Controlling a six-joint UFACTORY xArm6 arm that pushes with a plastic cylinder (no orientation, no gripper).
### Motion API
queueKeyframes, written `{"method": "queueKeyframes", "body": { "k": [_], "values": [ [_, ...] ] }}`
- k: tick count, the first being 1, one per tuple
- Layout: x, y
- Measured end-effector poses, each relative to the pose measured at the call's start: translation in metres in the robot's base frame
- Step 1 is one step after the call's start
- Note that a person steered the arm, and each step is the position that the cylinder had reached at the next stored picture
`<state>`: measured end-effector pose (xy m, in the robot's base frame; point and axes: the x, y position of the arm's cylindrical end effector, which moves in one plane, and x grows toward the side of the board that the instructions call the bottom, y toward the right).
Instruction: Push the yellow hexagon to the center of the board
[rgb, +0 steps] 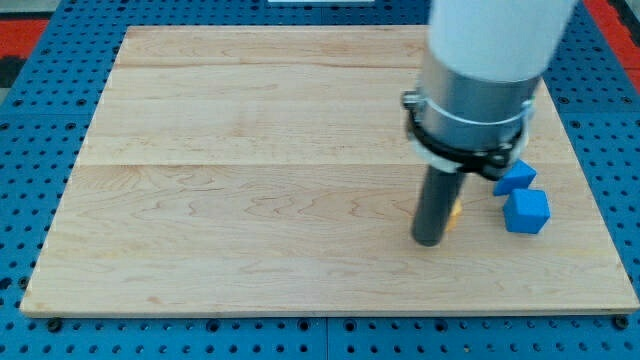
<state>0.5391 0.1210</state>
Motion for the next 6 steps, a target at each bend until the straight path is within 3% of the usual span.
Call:
{"method": "queueKeyframes", "body": {
  "k": [3,4,6],
  "values": [
    [-0.009,0.070],
    [-0.052,0.051],
    [-0.095,-0.093]
  ]
}}
